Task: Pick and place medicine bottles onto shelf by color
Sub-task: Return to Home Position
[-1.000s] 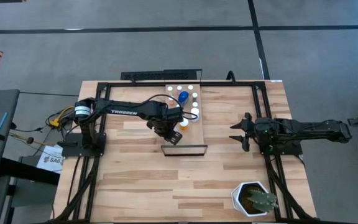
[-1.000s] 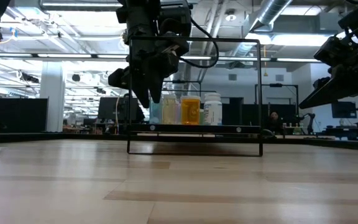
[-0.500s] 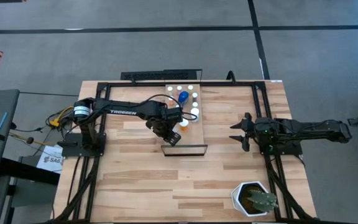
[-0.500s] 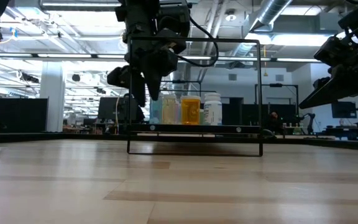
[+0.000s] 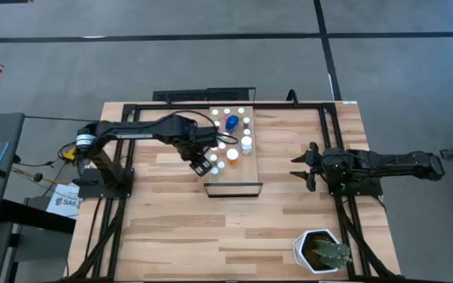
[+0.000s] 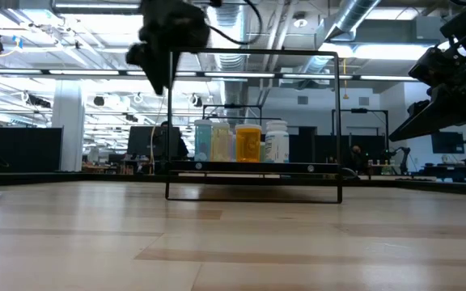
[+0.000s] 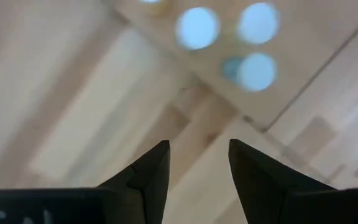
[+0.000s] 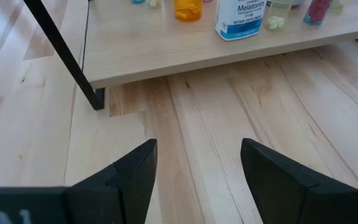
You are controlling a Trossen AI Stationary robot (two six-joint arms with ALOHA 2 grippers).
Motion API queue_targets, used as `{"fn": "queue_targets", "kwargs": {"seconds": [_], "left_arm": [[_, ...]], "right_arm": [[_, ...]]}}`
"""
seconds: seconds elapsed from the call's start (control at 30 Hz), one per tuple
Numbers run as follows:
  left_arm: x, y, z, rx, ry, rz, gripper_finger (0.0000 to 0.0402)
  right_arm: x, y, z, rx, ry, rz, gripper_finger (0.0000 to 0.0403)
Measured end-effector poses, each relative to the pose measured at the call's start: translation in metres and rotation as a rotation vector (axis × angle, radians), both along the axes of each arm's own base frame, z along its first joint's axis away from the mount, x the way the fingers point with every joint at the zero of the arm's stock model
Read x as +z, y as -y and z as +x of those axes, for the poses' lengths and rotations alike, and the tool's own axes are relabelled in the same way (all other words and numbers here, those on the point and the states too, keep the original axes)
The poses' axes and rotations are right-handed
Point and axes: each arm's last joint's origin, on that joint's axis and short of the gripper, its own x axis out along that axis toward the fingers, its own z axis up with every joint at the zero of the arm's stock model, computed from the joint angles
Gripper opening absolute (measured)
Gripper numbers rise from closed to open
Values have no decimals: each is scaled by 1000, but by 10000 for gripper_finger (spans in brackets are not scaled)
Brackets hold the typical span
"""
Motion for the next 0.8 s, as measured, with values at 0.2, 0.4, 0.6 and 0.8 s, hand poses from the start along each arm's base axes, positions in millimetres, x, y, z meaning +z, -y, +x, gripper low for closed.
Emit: {"fn": "queue_targets", "kwargs": {"seconds": [0.2,0.4,0.6,0.8], "left_arm": [[25,1,-43,14,-16,149,151],[19,4,-109,79,67,240,151],[2,7,-166,139,294,294,151],[-21,8,-197,89,516,436,151]], "right_arm": [[0,0,0,0,-1,0,255],[0,0,0,0,0,0,255],[0,0,0,0,0,0,255],[0,0,0,0,0,0,255]]}}
